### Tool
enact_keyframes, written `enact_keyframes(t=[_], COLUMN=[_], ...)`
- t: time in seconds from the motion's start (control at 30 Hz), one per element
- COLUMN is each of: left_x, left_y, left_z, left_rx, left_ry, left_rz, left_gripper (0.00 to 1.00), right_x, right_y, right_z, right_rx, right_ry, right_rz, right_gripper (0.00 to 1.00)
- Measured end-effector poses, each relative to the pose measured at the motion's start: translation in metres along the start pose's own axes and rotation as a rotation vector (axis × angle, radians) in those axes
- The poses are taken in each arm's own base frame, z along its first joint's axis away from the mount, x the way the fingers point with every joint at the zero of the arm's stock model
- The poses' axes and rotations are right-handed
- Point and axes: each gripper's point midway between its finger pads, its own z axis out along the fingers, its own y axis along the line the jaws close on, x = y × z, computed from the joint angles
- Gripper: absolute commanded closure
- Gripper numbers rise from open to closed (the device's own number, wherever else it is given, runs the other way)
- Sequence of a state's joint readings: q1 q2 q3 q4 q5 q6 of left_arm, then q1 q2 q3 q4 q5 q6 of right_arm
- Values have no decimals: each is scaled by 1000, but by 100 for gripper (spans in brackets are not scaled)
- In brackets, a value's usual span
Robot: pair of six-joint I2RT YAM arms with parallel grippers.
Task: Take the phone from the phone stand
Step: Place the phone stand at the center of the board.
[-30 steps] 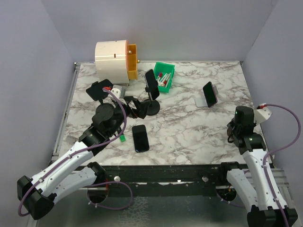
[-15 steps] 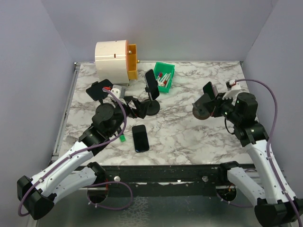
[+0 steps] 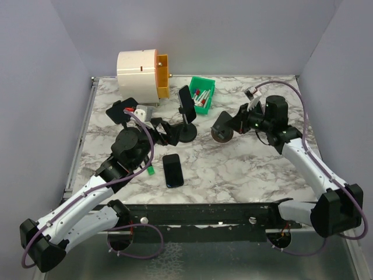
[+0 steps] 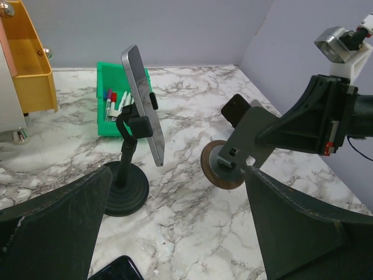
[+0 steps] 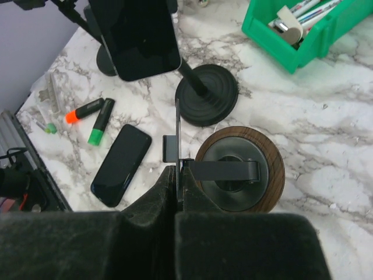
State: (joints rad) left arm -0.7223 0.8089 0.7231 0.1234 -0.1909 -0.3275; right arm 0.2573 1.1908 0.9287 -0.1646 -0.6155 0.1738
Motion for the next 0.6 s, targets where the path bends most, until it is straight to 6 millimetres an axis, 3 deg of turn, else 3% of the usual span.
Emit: enact_keyframes(t=[0.23,0.5,0.6], left_x=[-4,-11,-11], left_y=[0,-2,-2], left_z=[-2,-7,-7], left_rx=[-4,0,-2], left_ry=[-12,-35,-36], left_rz=[-2,2,3], left_gripper=[4,4,4], right_x=[-20,2,-1], right_y=[-35,-85,-98], right_z=[46,96,108], right_rx=[35,100,100], right_ry=[-12,63,70], right_rz=[-65,-26,-16], right_gripper=[100,99,99])
